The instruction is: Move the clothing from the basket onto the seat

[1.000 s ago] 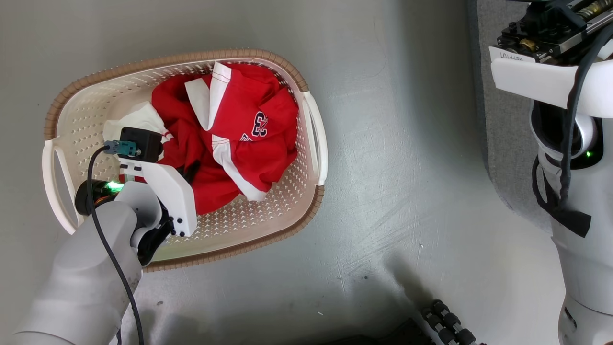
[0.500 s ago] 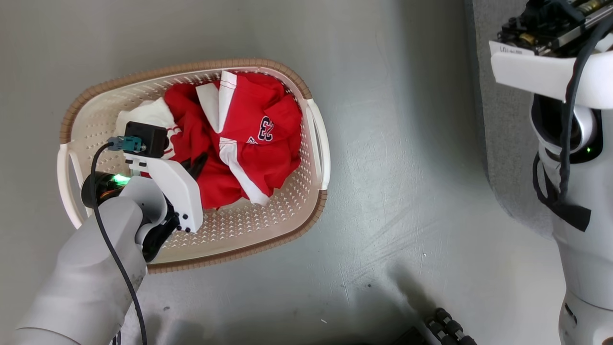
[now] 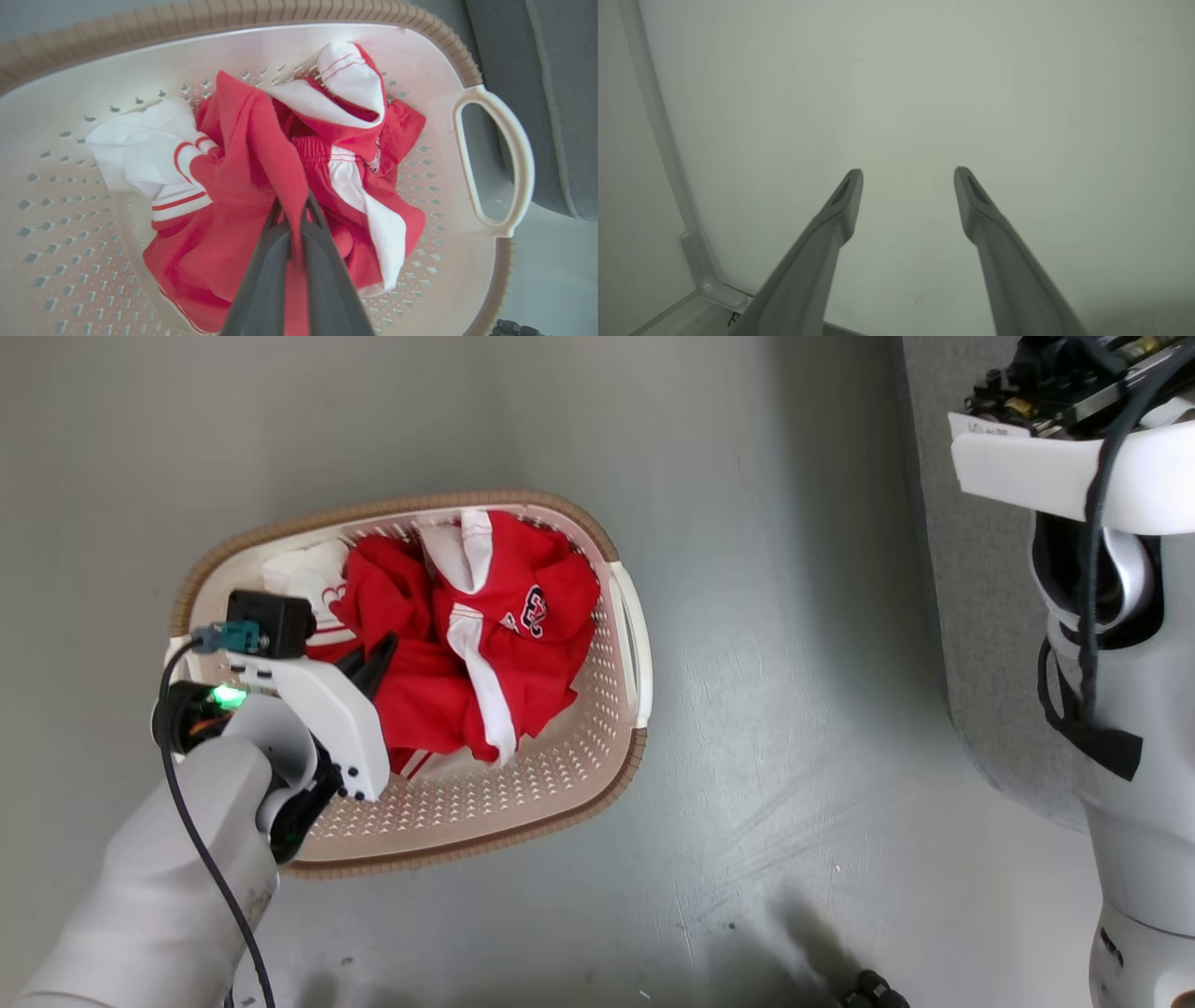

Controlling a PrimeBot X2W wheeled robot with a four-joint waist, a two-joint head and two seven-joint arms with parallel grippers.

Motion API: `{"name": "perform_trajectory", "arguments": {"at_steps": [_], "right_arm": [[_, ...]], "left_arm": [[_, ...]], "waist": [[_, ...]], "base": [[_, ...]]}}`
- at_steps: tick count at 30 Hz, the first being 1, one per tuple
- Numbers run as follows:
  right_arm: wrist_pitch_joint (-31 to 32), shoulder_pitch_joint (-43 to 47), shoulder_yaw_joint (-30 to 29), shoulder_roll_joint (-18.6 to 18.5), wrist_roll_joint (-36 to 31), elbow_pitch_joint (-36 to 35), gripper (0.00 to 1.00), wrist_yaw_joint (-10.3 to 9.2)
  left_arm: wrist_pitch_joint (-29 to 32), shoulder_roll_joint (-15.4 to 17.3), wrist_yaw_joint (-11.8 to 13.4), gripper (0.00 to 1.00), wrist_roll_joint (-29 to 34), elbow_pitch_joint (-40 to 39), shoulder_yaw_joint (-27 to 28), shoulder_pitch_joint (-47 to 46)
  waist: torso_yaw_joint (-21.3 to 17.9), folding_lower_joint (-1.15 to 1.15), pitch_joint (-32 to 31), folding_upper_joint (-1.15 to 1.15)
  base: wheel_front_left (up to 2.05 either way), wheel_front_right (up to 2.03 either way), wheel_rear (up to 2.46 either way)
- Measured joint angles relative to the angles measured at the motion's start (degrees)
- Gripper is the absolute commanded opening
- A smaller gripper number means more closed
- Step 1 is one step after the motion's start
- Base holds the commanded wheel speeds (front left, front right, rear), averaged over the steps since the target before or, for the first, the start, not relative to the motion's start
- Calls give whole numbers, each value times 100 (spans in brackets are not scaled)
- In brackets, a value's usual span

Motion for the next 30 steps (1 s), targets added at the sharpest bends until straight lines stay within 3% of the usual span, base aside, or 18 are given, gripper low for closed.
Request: {"name": "perform_trajectory", "arguments": {"at_steps": [20, 30], "right_arm": [[1, 827, -34, 0, -225, 575, 100, 0], [1, 1327, -191, 1, -276, 846, 100, 0]], "left_arm": [[-1348, 140, 0, 0, -281, -444, 132, 712], [-1552, 245, 1, 0, -310, -708, 257, 928]], "waist": [[266, 0, -1015, 0], [393, 0, -1597, 0]], "base": [[0, 0, 0], [0, 0, 0]]}}
